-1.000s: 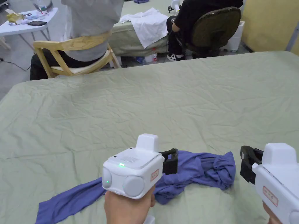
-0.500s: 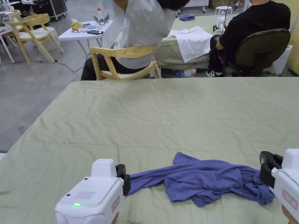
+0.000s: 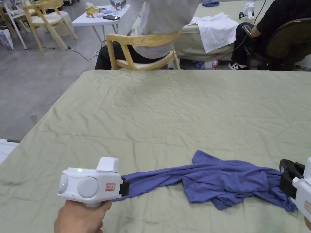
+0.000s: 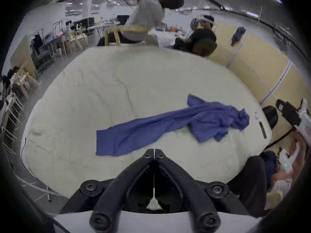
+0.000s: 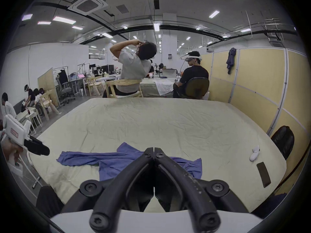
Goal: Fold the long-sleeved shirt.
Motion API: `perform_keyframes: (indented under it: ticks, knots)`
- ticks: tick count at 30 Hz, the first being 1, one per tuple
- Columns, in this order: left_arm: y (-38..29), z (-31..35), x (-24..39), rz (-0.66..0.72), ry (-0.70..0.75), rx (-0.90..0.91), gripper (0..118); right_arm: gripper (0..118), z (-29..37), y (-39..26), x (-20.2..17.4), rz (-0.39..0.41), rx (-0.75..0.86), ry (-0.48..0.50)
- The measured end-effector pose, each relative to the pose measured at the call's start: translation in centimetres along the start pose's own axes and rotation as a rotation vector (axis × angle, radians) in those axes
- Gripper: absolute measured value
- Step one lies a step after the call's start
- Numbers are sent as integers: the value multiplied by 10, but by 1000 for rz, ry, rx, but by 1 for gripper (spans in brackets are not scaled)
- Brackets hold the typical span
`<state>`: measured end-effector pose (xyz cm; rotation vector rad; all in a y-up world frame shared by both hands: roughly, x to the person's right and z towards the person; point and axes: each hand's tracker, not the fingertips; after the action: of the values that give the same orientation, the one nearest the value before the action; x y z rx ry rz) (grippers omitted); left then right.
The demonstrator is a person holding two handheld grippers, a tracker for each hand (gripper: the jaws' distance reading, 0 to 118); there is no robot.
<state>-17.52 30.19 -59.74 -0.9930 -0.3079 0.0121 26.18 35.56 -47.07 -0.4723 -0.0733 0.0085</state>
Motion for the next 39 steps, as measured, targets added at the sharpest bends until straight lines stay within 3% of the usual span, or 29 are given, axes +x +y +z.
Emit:
perform_keyframes:
  ticks: [2, 3, 12, 15, 18, 19, 20, 22, 29, 30, 31, 32, 33, 35, 39]
  knots:
    - [7, -21, -9, 4, 22, 7, 72, 1, -7, -2, 1, 8, -21, -11]
    - [11, -34, -15, 6, 32, -7, 73, 1, -12, -3, 2, 8, -29, -12]
    - [39, -142, -42, -23, 80, -133, 68, 2, -56, -20, 18, -1, -131, -55]
    - [36, -177, -47, 38, 83, -228, 56, 2, -67, -28, 25, -24, -160, -54]
    - [25, -182, -44, 10, 87, -194, 55, 2, -64, -27, 19, -16, -175, -61]
    - [26, -179, -42, 8, 89, -193, 52, 2, -64, -27, 19, -16, -180, -60]
    - [25, -176, -41, 7, 91, -188, 41, 2, -65, -28, 19, -16, -186, -61]
    - [26, -171, -38, 5, 88, -159, 3, 2, -67, -30, 18, -15, -197, -63]
    - [34, -182, -30, 17, 129, -207, 3, 4, -65, -17, 38, -3, -263, -34]
    - [33, -183, -31, 22, 127, -210, 3, 12, -69, -13, 48, -2, -313, -1]
    - [33, -183, -30, 25, 126, -212, 3, 30, -74, -10, 58, 5, -362, 14]
    - [33, -181, -30, 23, 125, -213, 3, 63, -82, -7, 68, 4, -419, 4]
    - [33, -181, -30, 23, 125, -215, 3, 78, -91, -4, 79, 3, -483, -36]
    - [31, -181, -29, 31, 127, -217, 3, 77, -110, -2, 102, 18, -563, -116]
    - [32, -178, -25, 31, 129, -223, 3, 76, -148, -3, 139, 105, -560, -146]
